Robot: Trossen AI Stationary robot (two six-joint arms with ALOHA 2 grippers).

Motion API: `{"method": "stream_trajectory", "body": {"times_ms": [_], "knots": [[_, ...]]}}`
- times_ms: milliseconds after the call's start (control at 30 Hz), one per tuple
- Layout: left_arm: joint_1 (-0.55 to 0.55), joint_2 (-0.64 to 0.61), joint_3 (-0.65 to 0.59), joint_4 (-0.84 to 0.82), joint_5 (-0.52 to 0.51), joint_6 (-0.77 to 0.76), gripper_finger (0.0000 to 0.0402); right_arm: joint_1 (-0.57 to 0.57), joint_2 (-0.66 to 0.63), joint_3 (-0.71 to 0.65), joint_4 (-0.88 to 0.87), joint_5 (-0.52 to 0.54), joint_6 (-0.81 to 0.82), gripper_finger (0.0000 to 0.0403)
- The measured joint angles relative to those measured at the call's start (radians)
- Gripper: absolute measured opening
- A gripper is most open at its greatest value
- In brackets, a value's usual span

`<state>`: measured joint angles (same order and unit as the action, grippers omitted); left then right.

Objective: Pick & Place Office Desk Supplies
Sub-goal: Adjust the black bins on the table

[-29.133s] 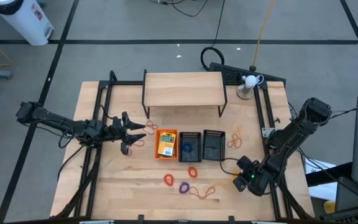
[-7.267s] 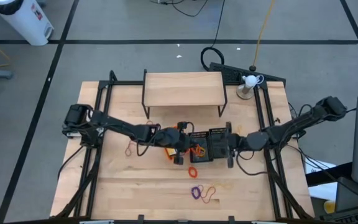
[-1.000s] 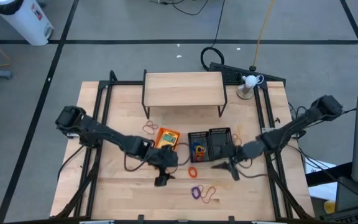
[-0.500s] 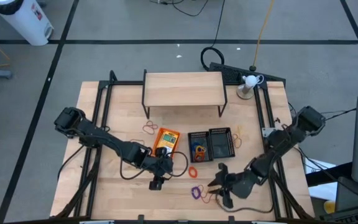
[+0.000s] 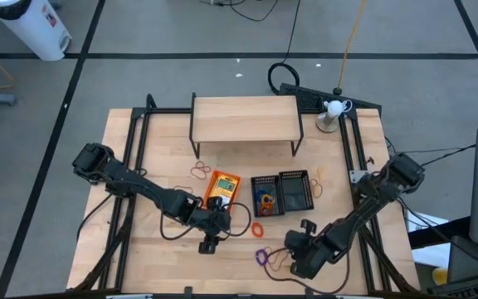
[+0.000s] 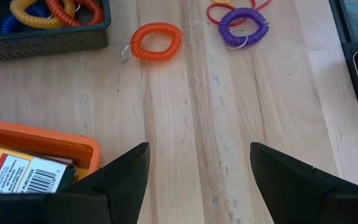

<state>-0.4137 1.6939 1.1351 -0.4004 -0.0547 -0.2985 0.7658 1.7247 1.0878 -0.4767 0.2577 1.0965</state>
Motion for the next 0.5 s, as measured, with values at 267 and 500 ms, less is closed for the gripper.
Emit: {"method": "stream_trajectory", "body": {"times_ms": [267, 500], "knots": [[0.000, 0.000, 0.000, 0.000, 0.000, -0.012, 0.0278, -0.007, 0.008, 0.000, -0.073, -0.004, 0.026, 0.0102], [0.000, 0.000, 0.000, 0.000, 0.000, -0.022, 0.0278, -0.037, 0.008, 0.000, -0.081, -0.028, -0.011, 0.0102]]}}
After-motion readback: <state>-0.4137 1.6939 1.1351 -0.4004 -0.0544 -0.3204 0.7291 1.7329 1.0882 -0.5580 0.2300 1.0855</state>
